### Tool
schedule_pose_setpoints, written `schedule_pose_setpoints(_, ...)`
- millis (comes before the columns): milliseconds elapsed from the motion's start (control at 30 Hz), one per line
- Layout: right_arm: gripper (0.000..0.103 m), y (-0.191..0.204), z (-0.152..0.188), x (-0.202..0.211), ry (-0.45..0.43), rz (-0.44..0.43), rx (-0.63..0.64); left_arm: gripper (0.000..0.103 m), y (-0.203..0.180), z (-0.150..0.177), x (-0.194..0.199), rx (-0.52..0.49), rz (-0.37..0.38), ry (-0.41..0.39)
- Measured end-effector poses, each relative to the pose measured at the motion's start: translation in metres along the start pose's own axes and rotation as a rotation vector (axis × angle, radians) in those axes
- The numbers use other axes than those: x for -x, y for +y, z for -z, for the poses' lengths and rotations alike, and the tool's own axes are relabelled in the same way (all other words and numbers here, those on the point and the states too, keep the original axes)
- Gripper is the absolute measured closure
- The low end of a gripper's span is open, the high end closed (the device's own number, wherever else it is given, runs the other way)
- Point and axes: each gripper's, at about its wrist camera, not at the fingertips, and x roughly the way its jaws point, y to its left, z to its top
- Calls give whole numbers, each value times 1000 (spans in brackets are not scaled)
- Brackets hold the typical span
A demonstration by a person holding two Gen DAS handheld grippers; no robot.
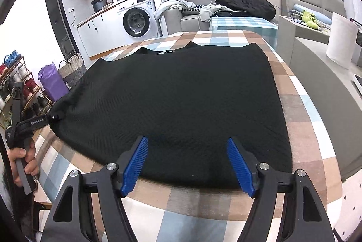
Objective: Fold small clothes
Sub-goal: 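Grasp the sweater's side edge with the left gripper and fold it inward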
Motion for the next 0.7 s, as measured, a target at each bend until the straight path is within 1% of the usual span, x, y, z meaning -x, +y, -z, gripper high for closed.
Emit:
schedule_pose_setpoints(100, 30, 0, 1, 1, -1, 5, 0, 87, 4, 3, 13, 9, 13, -13)
schedule_pose_setpoints(167, 29, -1, 1, 1, -1, 9, -3, 87, 7, 10, 20, 2, -2, -13)
schedule_pose_setpoints(267, 29, -1, 1, 0, 3, 11, 0, 87, 8, 17, 29, -17, -47, -29)
schedule_pose_setpoints(367, 29, 0, 1, -4, 19, 8, 2, 87, 3, 17, 38, -51, -62, -49)
schedule_pose_setpoints(433, 29, 1, 2, -4, 24, 4, 8, 87, -11, 11, 45, -98, -75, -80)
schedule_pose_setpoints(500, 29, 1, 0, -4, 25, 1, 12, 88, -28, 3, 50, -149, -73, -111)
schedule_pose_setpoints(567, 29, 0, 0, -4, 26, -1, 14, 88, -58, -8, 56, -238, -63, -159)
schedule_pose_setpoints(600, 29, 0, -1, -4, 27, -2, 15, 88, -71, -14, 59, -275, -55, -177)
schedule_pose_setpoints(700, 29, -2, -1, -4, 26, 3, 12, 89, -120, -24, 61, -394, 10, -209)
